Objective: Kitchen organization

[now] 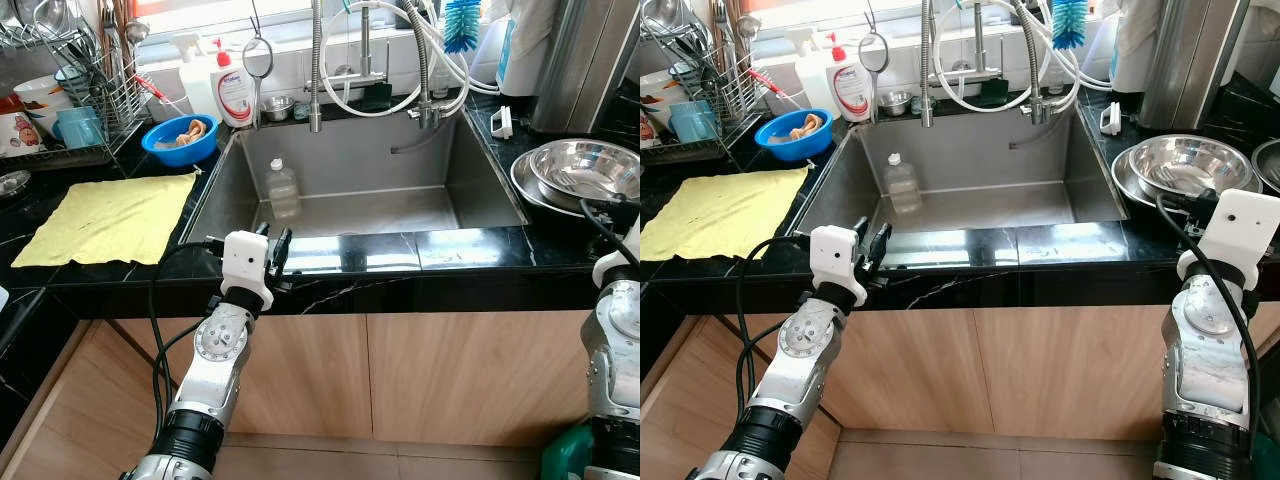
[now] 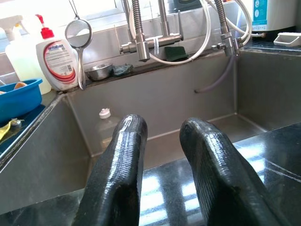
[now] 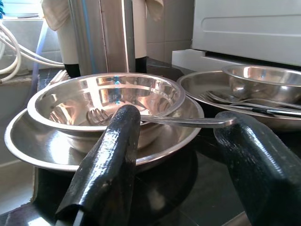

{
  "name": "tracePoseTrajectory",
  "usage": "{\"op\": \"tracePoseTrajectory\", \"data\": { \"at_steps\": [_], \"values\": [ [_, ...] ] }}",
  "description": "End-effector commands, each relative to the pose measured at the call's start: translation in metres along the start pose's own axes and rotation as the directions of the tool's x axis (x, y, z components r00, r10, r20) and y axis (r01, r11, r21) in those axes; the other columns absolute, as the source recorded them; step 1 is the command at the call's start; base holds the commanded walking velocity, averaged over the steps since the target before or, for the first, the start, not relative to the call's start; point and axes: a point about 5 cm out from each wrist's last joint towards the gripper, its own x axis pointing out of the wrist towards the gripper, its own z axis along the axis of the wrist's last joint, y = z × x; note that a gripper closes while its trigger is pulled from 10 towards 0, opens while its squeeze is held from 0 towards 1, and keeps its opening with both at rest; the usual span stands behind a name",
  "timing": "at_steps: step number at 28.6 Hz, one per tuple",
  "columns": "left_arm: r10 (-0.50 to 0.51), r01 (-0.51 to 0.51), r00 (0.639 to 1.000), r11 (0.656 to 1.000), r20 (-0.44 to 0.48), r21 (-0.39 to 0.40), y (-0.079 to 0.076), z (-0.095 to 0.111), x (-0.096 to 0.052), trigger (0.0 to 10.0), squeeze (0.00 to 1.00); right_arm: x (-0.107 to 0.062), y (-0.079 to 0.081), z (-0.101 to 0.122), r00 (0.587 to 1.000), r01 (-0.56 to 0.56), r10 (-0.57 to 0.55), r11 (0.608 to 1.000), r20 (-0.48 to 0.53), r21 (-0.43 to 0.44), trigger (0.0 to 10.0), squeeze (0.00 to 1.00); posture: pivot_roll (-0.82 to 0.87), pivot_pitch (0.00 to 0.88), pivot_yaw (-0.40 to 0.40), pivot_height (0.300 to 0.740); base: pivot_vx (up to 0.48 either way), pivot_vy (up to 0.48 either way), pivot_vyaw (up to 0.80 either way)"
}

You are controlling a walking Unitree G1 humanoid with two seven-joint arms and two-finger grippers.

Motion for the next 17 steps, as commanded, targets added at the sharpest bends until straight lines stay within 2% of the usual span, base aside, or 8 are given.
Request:
{"op": "tracePoseTrajectory", "data": {
  "at_steps": [1,16,17],
  "values": [
    [-0.010,0.009,1.000,0.999,0.020,0.032,0.0021,0.0060,0.0016,10.0,0.00,-0.0004,0.0122,0.0008,0.999,-0.042,0.042,0.999,0.001,0.017,0.0,0.00,-0.21,0.000,0.165,0.740,0.000,0.000,0.00],
    [-0.011,0.010,1.000,0.999,0.026,0.034,0.0035,0.0086,0.0031,10.0,0.00,-0.0033,0.0170,-0.0014,0.999,-0.044,0.045,0.998,-0.006,0.037,0.0,0.00,-0.21,0.000,0.173,0.740,0.000,0.000,0.00],
    [-0.011,0.010,1.000,0.999,0.025,0.035,0.0034,0.0085,0.0030,10.0,0.00,-0.0035,0.0163,-0.0018,0.999,-0.037,0.037,0.999,-0.009,0.037,0.6,0.00,-0.21,0.000,0.173,0.740,0.000,0.000,0.00]
  ]
}}
